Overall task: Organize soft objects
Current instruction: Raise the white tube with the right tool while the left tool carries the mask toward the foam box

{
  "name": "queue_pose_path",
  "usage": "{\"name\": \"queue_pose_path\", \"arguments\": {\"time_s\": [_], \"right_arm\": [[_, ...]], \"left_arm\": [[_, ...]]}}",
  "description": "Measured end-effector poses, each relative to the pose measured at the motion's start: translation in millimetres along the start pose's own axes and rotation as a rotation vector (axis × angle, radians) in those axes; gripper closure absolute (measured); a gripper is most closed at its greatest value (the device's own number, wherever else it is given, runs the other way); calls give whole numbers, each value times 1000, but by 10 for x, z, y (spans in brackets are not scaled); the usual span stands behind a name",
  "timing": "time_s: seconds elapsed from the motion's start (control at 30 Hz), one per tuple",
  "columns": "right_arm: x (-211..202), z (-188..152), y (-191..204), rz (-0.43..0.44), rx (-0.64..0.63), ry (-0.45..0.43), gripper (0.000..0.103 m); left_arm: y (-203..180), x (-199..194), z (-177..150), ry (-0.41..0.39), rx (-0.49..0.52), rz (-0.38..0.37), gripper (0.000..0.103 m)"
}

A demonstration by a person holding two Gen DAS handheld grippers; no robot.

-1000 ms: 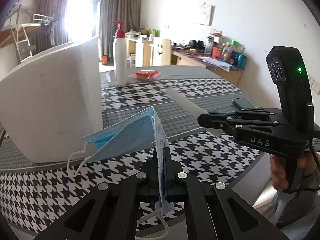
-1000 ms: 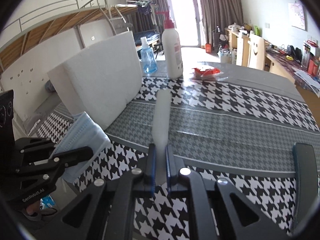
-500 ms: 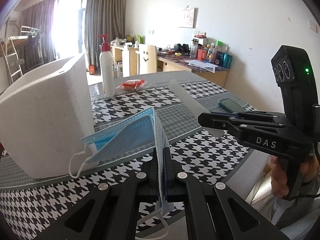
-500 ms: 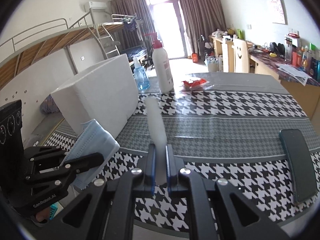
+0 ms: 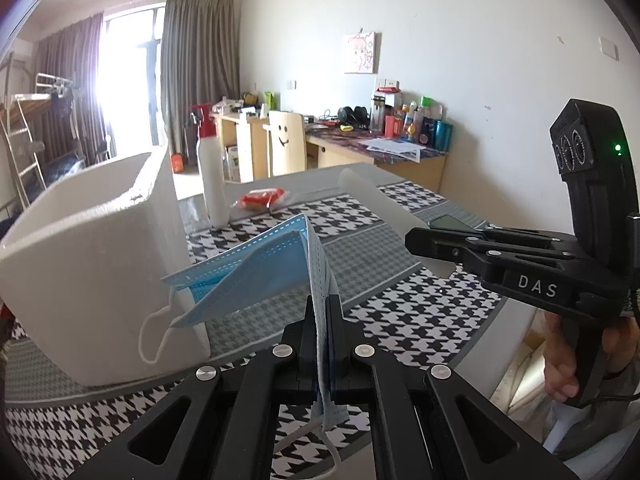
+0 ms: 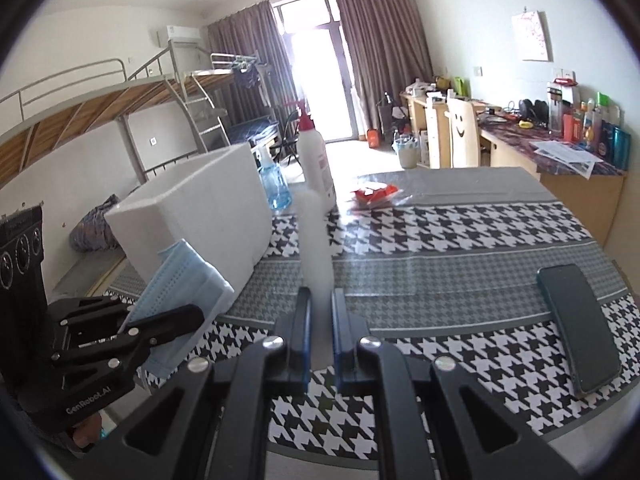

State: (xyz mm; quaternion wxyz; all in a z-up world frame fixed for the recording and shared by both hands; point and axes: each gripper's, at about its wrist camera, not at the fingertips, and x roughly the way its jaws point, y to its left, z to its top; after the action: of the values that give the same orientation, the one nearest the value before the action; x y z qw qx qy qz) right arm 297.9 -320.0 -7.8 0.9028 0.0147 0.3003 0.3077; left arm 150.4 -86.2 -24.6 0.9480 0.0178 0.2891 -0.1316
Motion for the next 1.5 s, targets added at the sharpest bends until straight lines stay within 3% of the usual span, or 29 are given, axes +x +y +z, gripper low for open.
{"name": "queue_pose_path", "arguments": {"time_s": [0.53, 1.5], "right_arm": [[-135, 186, 59, -71, -17, -83, 92], [-344, 439, 102, -87, -28, -182, 92]], "left_arm": [[-42, -126, 280, -86, 33, -23, 100], [-59, -317, 649, -203, 68, -9, 100]]}}
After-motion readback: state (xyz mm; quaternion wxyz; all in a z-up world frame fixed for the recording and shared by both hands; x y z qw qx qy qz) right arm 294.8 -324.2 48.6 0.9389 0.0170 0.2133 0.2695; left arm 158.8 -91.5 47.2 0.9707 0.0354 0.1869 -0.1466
